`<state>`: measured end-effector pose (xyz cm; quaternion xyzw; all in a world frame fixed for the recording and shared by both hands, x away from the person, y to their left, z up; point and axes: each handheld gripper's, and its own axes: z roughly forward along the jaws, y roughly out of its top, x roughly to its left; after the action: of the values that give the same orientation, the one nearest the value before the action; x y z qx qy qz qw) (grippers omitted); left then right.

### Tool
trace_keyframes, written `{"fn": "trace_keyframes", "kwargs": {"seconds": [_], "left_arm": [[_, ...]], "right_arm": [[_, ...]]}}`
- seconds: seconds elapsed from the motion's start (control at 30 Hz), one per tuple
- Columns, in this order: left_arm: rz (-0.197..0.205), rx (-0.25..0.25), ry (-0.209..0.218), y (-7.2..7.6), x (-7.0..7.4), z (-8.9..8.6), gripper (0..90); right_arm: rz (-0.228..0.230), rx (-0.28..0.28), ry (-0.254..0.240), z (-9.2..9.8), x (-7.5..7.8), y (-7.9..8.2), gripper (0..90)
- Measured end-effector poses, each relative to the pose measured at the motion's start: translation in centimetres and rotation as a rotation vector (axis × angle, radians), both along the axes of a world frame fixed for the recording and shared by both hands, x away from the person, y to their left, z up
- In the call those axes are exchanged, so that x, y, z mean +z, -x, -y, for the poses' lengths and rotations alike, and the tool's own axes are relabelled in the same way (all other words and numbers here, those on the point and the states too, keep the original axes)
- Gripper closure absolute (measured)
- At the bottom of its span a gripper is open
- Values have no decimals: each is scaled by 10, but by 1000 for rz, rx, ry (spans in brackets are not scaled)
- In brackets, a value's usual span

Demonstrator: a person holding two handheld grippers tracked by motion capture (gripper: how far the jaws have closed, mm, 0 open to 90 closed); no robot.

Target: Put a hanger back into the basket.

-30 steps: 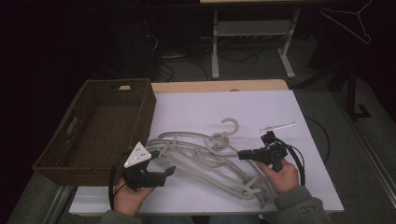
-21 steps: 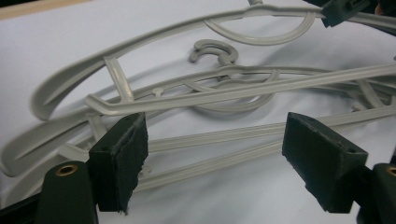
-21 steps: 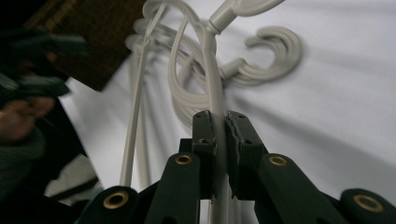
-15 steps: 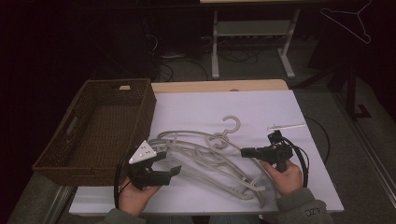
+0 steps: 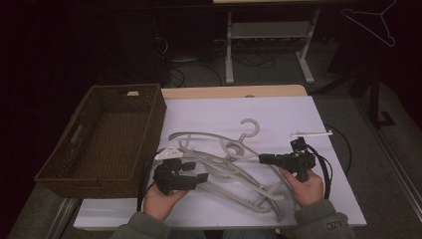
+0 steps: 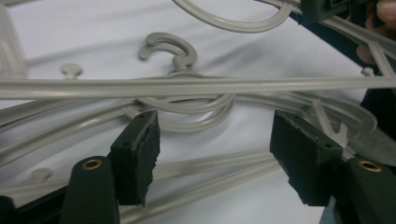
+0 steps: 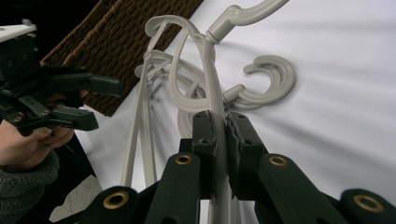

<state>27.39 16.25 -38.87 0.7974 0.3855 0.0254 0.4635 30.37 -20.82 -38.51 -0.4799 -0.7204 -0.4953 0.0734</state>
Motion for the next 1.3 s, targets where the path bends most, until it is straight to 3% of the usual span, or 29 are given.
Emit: {"fn": "trace_keyframes", "kwargs": {"seconds": [0.2, 0.57, 0.73, 1.07, 1.3], "left_arm": [[-82, 1, 43, -14, -3, 10, 351], [-134, -22, 80, -23, -3, 22, 349], [-171, -33, 135, -26, -4, 29, 354], [-189, -1, 181, -32, 2, 27, 386], [-163, 32, 187, -34, 7, 24, 462]], "right_arm": [[22, -16, 4, 1, 1, 1, 817], [58, -26, 8, 0, 6, 5, 817], [84, -36, 13, 2, 10, 9, 817], [134, -54, 34, 1, 13, 18, 816], [161, -49, 72, -5, 15, 27, 815]]}}
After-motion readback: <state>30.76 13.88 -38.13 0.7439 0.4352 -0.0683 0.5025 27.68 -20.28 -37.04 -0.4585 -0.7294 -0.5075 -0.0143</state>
